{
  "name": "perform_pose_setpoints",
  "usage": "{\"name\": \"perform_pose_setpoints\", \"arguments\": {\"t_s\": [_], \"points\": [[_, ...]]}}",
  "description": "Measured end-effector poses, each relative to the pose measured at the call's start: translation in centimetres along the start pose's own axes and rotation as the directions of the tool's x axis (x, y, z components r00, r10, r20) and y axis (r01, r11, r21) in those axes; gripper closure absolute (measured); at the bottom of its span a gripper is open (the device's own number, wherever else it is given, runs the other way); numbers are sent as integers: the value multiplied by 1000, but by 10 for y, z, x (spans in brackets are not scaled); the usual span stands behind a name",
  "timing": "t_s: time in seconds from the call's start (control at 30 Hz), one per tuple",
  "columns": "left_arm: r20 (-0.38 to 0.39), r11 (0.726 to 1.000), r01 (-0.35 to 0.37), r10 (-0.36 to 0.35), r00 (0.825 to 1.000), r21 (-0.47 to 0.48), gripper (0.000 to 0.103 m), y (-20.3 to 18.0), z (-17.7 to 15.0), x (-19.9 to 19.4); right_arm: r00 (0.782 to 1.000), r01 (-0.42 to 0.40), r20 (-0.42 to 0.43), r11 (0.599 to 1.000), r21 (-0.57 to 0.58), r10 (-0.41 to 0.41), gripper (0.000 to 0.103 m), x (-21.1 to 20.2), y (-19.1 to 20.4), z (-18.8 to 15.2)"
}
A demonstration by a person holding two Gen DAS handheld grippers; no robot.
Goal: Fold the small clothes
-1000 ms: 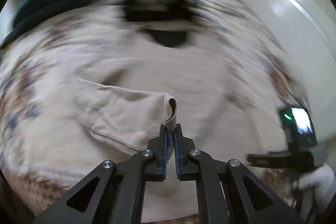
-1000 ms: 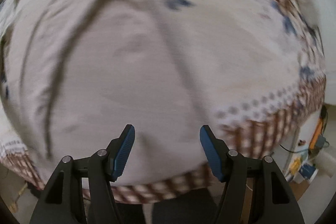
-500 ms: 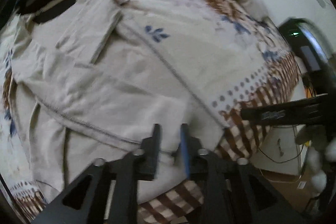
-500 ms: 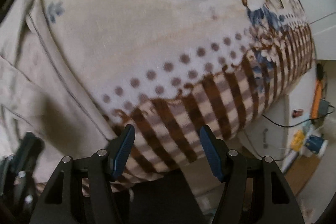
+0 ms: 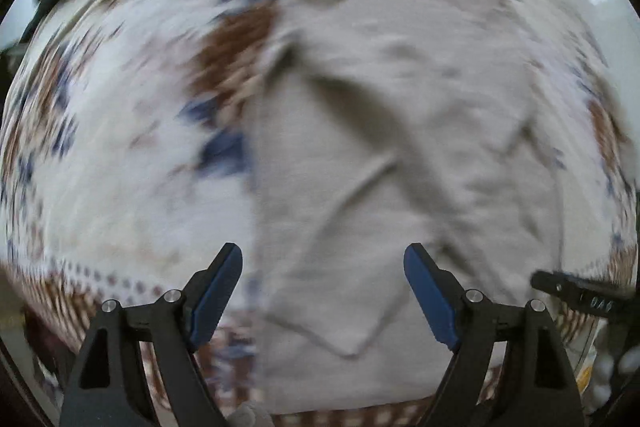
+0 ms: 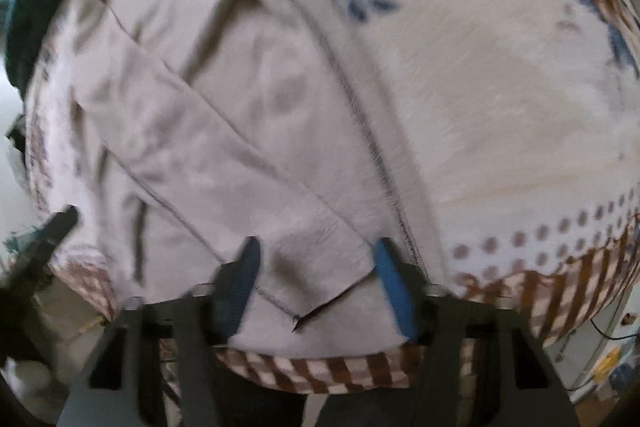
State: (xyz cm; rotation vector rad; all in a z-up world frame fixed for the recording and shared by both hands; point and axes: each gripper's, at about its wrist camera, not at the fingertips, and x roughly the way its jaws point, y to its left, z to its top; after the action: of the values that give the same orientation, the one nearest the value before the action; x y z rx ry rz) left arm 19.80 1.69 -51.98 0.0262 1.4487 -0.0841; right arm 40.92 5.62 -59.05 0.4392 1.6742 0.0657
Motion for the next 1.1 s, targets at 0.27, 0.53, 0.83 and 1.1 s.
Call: {"name": "perform_pose_setpoints", "arguments": {"t_s": [0.27, 0.53, 0.83, 1.1], "points": [[28, 996, -26, 29, 999, -89, 21, 48, 10, -5, 990, 140, 1, 989, -36, -140, 91, -39, -88, -63], [205, 998, -8, 20, 979, -59, 21, 28, 172, -1, 995, 5, 97, 990, 144, -19, 53, -102, -176, -19], [170, 978, -204, 196, 966, 31, 21, 13, 275, 77, 967, 38, 248, 995, 93, -60, 58, -159, -208, 95], [146, 984, -177, 173, 974, 11, 19, 45, 280, 80, 966, 217, 127, 973, 84, -226, 61, -151, -307, 88]]}}
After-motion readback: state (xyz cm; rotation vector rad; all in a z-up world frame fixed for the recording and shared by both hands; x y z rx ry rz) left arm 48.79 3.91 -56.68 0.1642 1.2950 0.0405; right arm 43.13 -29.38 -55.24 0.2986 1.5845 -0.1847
